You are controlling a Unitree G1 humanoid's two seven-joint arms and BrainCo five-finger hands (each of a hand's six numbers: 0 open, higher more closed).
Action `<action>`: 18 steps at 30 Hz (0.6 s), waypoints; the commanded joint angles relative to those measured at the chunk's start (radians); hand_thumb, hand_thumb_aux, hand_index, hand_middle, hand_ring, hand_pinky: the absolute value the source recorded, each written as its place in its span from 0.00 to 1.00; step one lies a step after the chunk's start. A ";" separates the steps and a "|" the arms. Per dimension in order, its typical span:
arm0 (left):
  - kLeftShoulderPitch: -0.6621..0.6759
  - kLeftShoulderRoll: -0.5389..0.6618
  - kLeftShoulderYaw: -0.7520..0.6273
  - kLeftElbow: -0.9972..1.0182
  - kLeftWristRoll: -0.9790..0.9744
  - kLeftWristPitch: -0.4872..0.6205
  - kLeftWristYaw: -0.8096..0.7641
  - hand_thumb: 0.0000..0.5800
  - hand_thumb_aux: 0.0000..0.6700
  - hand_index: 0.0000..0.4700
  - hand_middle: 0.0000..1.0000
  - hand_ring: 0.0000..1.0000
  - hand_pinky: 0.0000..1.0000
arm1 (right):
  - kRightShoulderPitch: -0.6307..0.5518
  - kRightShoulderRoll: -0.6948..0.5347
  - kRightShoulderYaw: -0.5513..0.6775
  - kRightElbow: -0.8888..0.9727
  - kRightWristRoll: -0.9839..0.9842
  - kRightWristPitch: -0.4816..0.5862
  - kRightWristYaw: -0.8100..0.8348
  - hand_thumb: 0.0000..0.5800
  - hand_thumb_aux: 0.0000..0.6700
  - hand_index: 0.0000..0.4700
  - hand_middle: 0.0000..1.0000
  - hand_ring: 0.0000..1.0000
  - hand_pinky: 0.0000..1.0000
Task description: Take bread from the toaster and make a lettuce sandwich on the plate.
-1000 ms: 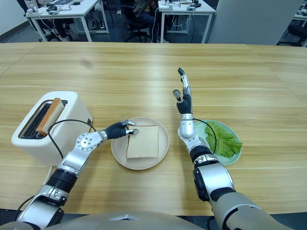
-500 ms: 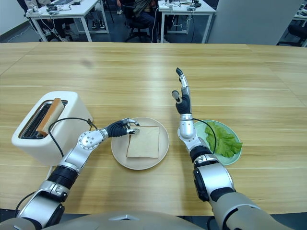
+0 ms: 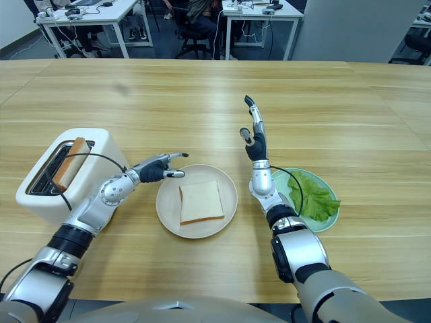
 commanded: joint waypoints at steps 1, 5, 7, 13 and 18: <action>0.021 0.074 0.038 -0.145 0.185 0.108 0.066 0.00 0.00 0.00 1.00 1.00 1.00 | 0.006 -0.003 0.005 -0.003 -0.004 -0.001 0.003 0.00 0.00 0.00 0.00 0.00 0.00; 0.069 0.045 0.097 -0.291 0.213 0.176 0.135 0.00 0.00 0.00 1.00 1.00 1.00 | 0.019 -0.092 0.018 -0.088 -0.084 -0.003 -0.032 0.00 0.00 0.00 0.00 0.00 0.00; 0.096 -0.011 0.122 -0.329 0.176 0.180 0.190 0.00 0.00 0.00 1.00 1.00 1.00 | 0.041 -0.204 0.048 -0.173 -0.211 0.024 -0.075 0.00 0.00 0.00 0.00 0.00 0.00; 0.179 -0.172 0.175 -0.337 0.048 0.149 0.319 0.00 0.00 0.00 1.00 1.00 1.00 | 0.103 -0.560 0.049 -0.244 -0.418 0.146 -0.262 0.00 0.00 0.00 0.00 0.00 0.00; 0.204 -0.224 0.201 -0.340 -0.005 0.121 0.375 0.00 0.00 0.00 1.00 1.00 1.00 | 0.142 -0.743 0.115 -0.166 -0.530 0.220 -0.400 0.00 0.00 0.00 0.00 0.00 0.00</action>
